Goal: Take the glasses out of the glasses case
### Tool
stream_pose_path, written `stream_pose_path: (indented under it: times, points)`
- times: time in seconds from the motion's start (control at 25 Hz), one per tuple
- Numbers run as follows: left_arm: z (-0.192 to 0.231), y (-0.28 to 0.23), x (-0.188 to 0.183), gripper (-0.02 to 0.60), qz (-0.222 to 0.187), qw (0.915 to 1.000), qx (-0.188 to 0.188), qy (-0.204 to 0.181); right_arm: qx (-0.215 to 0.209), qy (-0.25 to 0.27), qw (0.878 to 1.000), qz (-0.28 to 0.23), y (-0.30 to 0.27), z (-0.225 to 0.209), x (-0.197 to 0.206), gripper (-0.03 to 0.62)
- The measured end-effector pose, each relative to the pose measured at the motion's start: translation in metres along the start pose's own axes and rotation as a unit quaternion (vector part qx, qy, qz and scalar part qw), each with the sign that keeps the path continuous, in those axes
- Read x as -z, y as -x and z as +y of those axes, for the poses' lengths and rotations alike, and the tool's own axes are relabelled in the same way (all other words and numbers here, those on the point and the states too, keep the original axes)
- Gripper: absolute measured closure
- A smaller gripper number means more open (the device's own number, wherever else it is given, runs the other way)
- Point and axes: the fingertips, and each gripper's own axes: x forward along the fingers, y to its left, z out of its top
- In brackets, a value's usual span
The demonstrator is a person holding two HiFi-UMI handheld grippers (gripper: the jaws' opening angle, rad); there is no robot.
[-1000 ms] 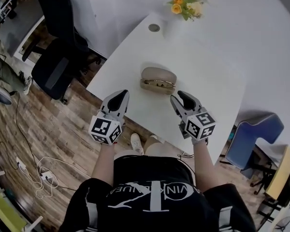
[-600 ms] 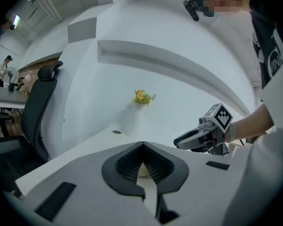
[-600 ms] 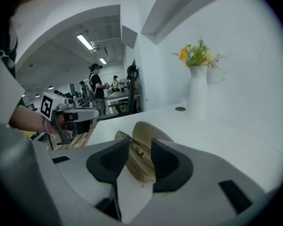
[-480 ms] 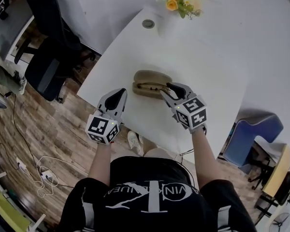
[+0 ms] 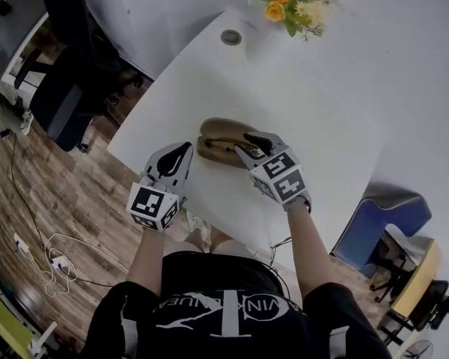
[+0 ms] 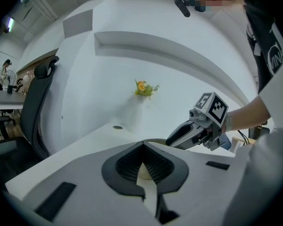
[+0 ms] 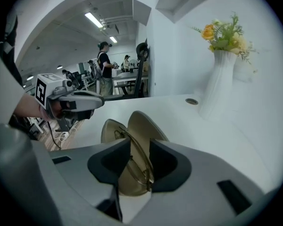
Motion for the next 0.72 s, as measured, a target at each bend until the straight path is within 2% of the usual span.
stream_pose_path:
  times: [0.16, 0.32, 0.52, 0.72]
  points:
    - [0.005, -0.007, 0.008, 0.569, 0.026, 0.9994, -0.016, -0.014, -0.008, 0.039, 0.999, 0.037, -0.015, 0.005, -0.003, 0.464]
    - [0.001, -0.010, 0.012, 0.568, 0.030, 0.9994, -0.005, -0.018, -0.018, 0.071, 0.994, 0.076, -0.028, 0.008, -0.003, 0.464]
    - [-0.004, -0.017, 0.018, 0.569, 0.038, 0.9989, 0.006, -0.025, -0.028, 0.135, 0.979, 0.150, -0.041, 0.007, 0.008, 0.465]
    - [-0.011, -0.020, 0.023, 0.568, 0.041, 0.9986, 0.019, -0.028, -0.036, 0.162, 0.968, 0.190, -0.046, 0.009, 0.017, 0.477]
